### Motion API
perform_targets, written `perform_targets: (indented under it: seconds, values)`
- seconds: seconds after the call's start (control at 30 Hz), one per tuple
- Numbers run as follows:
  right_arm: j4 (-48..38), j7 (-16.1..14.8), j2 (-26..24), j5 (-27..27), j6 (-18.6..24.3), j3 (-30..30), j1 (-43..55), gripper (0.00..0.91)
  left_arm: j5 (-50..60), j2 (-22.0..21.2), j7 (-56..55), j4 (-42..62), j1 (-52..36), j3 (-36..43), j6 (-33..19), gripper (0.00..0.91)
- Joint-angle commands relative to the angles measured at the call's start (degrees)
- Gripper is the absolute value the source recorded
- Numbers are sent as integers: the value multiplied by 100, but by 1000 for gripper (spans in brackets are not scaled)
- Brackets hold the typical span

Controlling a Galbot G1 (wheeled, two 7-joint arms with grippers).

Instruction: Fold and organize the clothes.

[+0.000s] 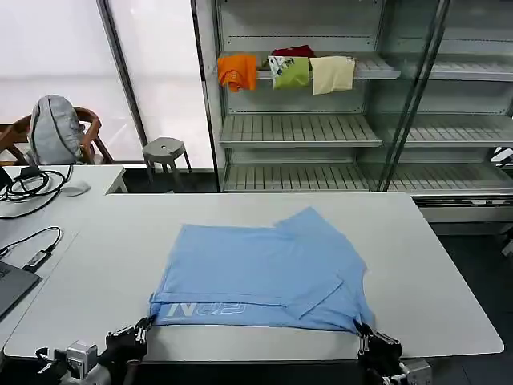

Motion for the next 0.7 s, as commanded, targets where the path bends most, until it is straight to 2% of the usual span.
perform_targets:
  seconds: [0.03, 0.07, 0.1, 0.13, 0.2, 0.37, 0.6, 0.7]
  values:
    - [206, -16, 83, -76, 67, 82, -392, 0, 210, -111, 223, -302, 593, -369, 42, 907]
    - [217, -26, 91, -84, 70, 77, -402, 0, 222, -113, 235, -321, 617, -387, 44, 907]
    - [241, -47, 111, -114, 96, 59, -415, 544, 273, -114, 295, -363, 650, -404, 117, 907]
    - [256, -52, 116, -129, 98, 45, -428, 907, 323, -118, 322, -393, 664, -416, 131, 907]
    - [343, -13, 144, -239, -70, -3, -456, 907, 353, -122, 313, -460, 653, -429, 136, 907]
    - [519, -245, 110, -305, -95, 222, -496, 907, 400, -91, 269, -668, 543, -599, 123, 907]
    - [702, -59, -7, 23, 188, 650, -254, 907, 330, 71, 109, -718, 24, -806, -28, 907]
    - [518, 142, -167, 281, 218, 570, 475, 907, 26, 227, 9, -560, -473, -633, -208, 907]
